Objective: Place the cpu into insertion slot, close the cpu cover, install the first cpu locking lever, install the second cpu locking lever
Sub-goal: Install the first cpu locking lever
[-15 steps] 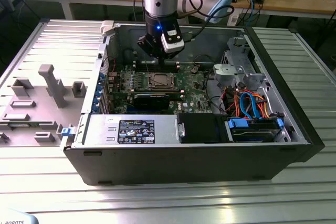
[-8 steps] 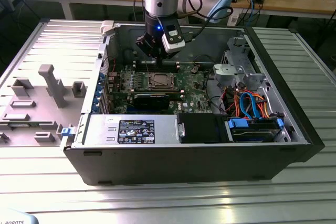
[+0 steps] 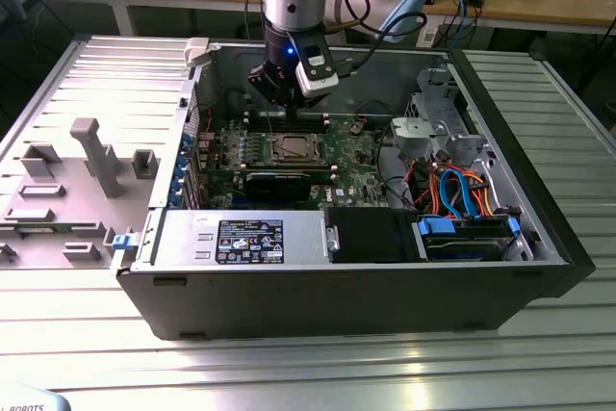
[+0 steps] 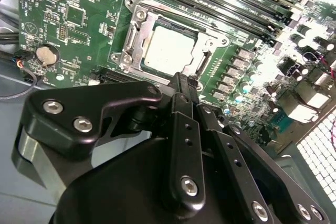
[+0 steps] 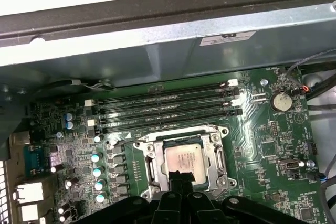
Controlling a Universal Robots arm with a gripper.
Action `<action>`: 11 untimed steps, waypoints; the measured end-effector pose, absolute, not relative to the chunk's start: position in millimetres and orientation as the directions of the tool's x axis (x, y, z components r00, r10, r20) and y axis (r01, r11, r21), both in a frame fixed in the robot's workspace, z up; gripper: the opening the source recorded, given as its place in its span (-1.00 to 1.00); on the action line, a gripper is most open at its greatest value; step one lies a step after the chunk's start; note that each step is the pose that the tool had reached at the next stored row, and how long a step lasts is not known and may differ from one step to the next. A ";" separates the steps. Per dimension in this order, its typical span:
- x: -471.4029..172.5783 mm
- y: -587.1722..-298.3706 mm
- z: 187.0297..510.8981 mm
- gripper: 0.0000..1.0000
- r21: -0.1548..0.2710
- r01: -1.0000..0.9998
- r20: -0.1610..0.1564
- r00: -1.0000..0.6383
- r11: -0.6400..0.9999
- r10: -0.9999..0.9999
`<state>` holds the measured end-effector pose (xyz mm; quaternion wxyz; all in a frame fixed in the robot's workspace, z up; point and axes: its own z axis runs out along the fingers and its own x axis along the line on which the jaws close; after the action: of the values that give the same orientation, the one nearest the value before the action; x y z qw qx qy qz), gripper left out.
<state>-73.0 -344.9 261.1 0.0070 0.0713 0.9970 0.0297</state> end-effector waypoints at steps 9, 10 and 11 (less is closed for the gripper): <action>-86.4 -345.0 258.4 -0.79 0.060 0.097 -0.007 -0.995 0.994 0.097; -86.6 -345.0 258.2 -0.79 0.060 0.083 -0.007 -0.996 0.995 0.083; -86.7 -345.0 258.1 -0.79 0.060 0.068 -0.007 -0.998 0.996 0.068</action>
<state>-86.7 -345.0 258.1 0.0045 0.0341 0.9990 0.0297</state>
